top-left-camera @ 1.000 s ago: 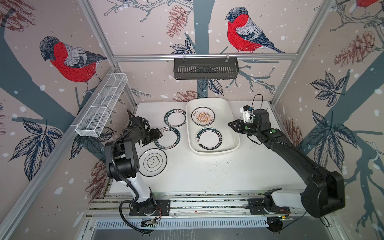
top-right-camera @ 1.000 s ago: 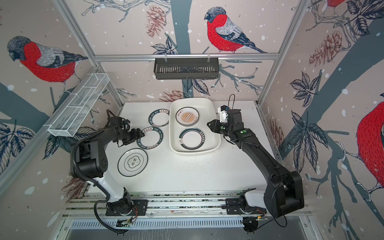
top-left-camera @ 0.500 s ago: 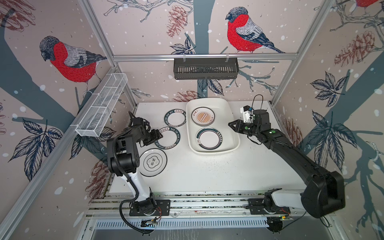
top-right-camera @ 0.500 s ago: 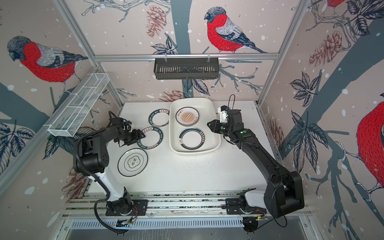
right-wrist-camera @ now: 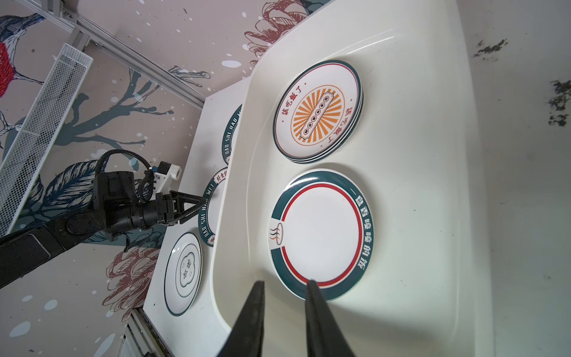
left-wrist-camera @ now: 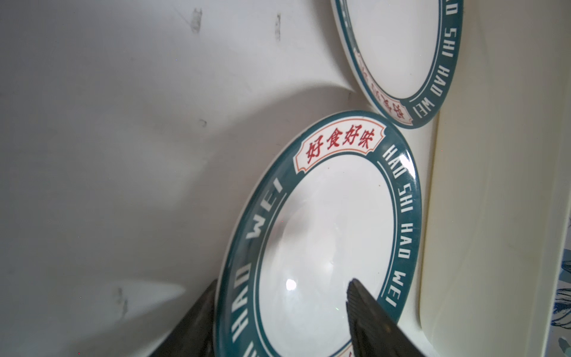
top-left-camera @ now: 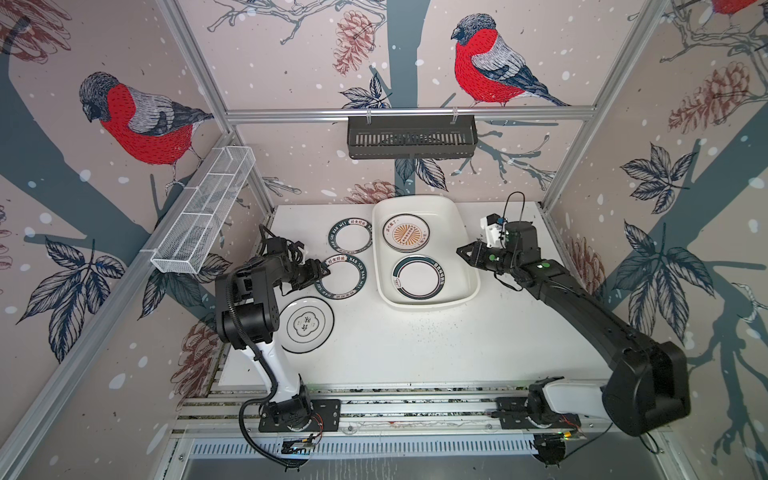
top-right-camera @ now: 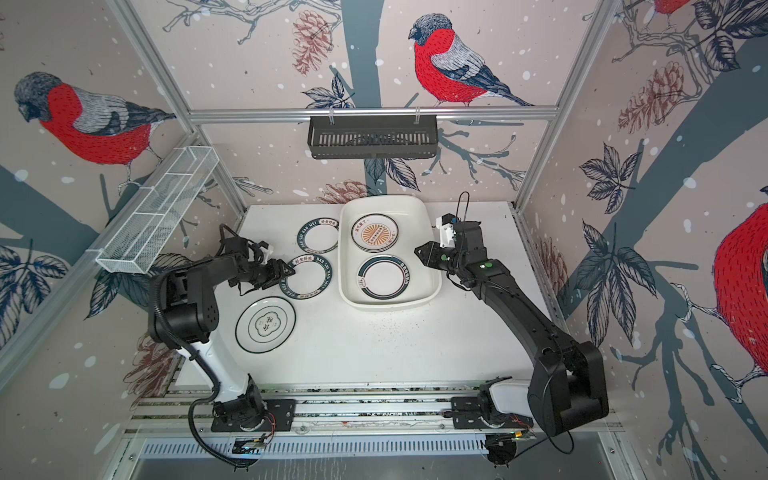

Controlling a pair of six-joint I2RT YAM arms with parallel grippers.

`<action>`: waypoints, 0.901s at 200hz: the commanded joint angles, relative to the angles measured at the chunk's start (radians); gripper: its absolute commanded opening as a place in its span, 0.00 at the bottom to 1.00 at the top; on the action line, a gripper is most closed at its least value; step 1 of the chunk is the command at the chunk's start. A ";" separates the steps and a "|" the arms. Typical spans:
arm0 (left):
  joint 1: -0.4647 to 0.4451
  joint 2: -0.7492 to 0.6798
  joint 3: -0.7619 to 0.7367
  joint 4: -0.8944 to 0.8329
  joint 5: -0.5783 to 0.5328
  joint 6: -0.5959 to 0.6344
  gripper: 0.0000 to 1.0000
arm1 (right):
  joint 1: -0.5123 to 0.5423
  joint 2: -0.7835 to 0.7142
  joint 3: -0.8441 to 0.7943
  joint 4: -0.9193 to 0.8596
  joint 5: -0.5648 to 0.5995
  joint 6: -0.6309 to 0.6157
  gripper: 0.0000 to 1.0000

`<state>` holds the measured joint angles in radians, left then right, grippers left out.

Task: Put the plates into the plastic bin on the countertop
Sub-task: 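Move the left gripper down toward the green-rimmed plates while the right gripper hovers, then close the left gripper on the edge of the nearer green-rimmed plate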

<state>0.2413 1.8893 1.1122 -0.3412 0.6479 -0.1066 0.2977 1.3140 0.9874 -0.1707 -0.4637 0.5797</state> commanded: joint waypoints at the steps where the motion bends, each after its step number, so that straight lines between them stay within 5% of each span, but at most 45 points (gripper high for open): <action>1: 0.003 0.016 -0.005 0.008 0.062 0.030 0.58 | -0.002 -0.009 -0.014 0.047 0.001 0.019 0.25; 180: 0.002 0.070 -0.007 0.023 0.167 0.107 0.40 | -0.002 -0.019 -0.018 0.070 -0.006 0.051 0.24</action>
<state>0.2436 1.9491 1.0996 -0.2989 0.8120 -0.0208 0.2962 1.2980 0.9630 -0.1287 -0.4641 0.6281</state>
